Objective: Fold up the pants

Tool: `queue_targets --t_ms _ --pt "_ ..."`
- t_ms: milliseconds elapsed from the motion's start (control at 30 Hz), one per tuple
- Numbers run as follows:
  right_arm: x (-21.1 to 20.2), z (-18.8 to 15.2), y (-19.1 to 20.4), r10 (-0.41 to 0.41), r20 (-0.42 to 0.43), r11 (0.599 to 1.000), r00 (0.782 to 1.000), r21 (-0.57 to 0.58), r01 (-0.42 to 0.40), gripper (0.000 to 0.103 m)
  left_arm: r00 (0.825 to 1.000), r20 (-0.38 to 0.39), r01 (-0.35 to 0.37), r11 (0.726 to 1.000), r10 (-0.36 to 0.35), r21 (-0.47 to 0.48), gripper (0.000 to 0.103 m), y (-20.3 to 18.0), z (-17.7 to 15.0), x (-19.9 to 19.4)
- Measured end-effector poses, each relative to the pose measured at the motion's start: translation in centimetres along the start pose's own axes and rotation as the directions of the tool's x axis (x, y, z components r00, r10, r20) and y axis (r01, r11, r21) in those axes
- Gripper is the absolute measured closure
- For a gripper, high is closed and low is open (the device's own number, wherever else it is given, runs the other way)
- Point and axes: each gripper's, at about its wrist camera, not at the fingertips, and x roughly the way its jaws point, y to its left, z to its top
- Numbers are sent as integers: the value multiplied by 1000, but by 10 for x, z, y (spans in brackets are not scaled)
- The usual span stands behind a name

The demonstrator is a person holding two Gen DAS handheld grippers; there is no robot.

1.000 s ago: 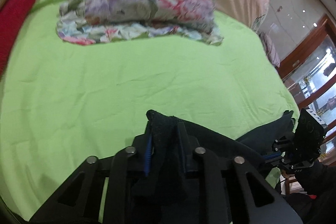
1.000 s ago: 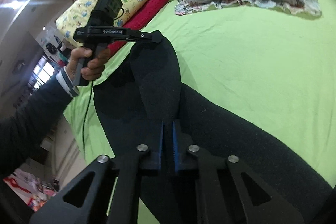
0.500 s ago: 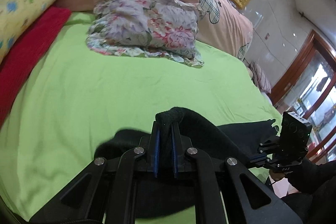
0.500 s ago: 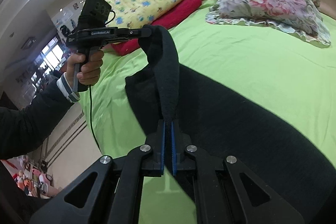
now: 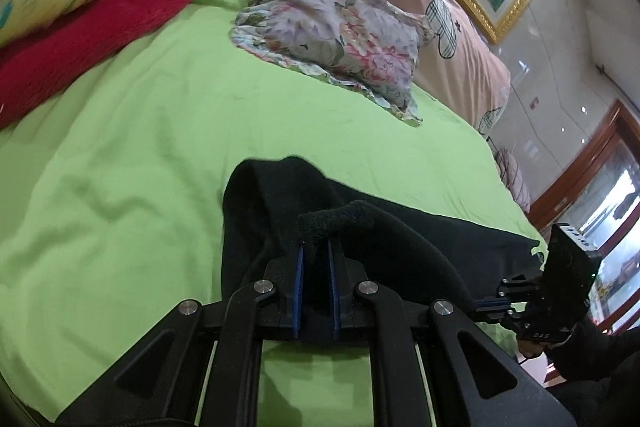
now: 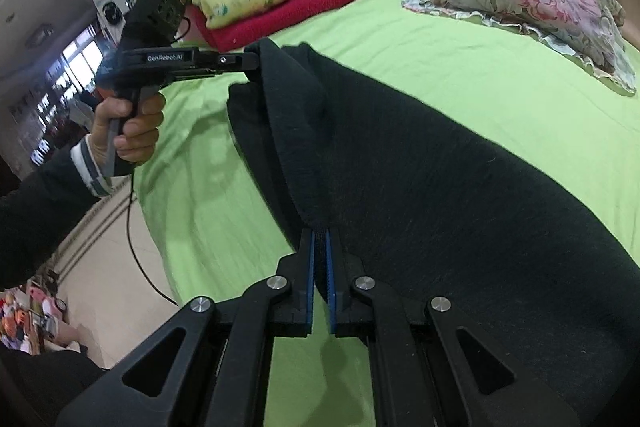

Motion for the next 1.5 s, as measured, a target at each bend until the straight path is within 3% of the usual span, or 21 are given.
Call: queue_targets --t_ms 233,333,400,433,467,533,567,833,1067,1233,1500 --pt "-1 -3 0 8 -3 1000 1000 14 -8 94 997 8 -76 995 77 -68 93 3 -21 -17" --pt "-3 -3 0 21 1 999 1000 24 -21 92 995 37 -83 989 88 -120 86 0 -29 -32" --pt "-7 -4 0 53 14 998 998 42 -54 91 994 48 -90 986 97 -142 73 -4 -32 -38" --pt "-9 -4 -1 66 21 996 998 55 -68 90 993 53 -99 983 108 -153 62 -7 -33 -42" --pt "-12 -4 -2 68 31 995 997 65 -69 84 992 59 -105 981 115 -161 49 -10 -35 -44" --pt "-18 -4 -3 64 57 995 996 79 -68 69 990 74 -100 975 117 -196 41 -15 -38 -49" --pt "-23 -3 -4 64 74 994 995 85 -71 64 990 84 -90 974 110 -208 40 -18 -39 -51" --pt "-51 -2 -28 47 164 980 985 184 -78 64 991 99 -50 950 85 -309 34 -36 -39 -46" --pt "-72 -6 -47 -2 221 968 975 246 -54 64 989 70 -95 917 131 -388 34 -30 -41 -32" --pt "-78 -6 -63 -43 223 958 974 287 -23 63 988 47 -117 903 149 -414 34 -22 -45 -25" --pt "-75 18 -99 -65 212 935 975 354 -15 63 987 37 -130 904 159 -407 34 -17 -40 -15"
